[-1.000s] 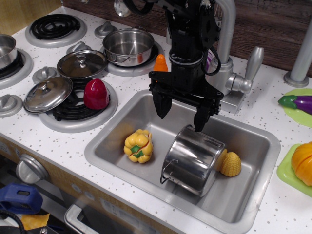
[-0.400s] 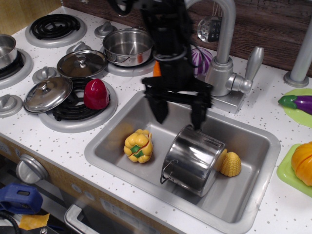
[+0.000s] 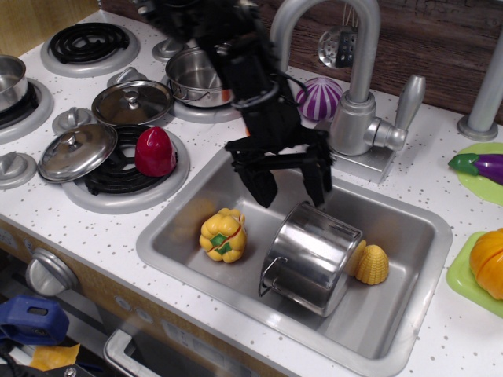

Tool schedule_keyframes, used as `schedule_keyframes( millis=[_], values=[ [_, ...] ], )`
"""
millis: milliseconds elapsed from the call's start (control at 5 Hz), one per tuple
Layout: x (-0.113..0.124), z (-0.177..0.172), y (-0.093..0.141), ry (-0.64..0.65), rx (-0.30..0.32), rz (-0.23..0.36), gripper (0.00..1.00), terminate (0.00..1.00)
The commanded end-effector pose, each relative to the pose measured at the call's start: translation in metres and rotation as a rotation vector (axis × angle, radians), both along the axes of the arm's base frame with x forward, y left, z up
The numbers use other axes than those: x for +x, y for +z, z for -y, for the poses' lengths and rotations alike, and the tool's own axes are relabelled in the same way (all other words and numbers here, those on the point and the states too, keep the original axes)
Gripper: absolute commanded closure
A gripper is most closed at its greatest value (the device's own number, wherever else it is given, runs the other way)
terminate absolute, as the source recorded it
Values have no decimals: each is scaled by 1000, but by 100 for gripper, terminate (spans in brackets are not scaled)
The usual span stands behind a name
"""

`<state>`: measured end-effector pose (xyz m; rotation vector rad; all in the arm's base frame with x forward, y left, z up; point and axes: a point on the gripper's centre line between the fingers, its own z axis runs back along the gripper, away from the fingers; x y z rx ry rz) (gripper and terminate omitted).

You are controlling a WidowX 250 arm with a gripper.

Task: Flip pot upright in sink

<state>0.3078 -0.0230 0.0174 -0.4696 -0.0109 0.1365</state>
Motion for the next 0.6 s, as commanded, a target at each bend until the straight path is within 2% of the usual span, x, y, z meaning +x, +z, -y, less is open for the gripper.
schedule_keyframes(
  millis=[0,200,400],
  values=[
    [10,-2,-8,15,-88,38,0,0],
    [6,4,-10,44,-150,-5,0,0],
    [4,7,-12,65,-253,-64,0,0]
  ],
)
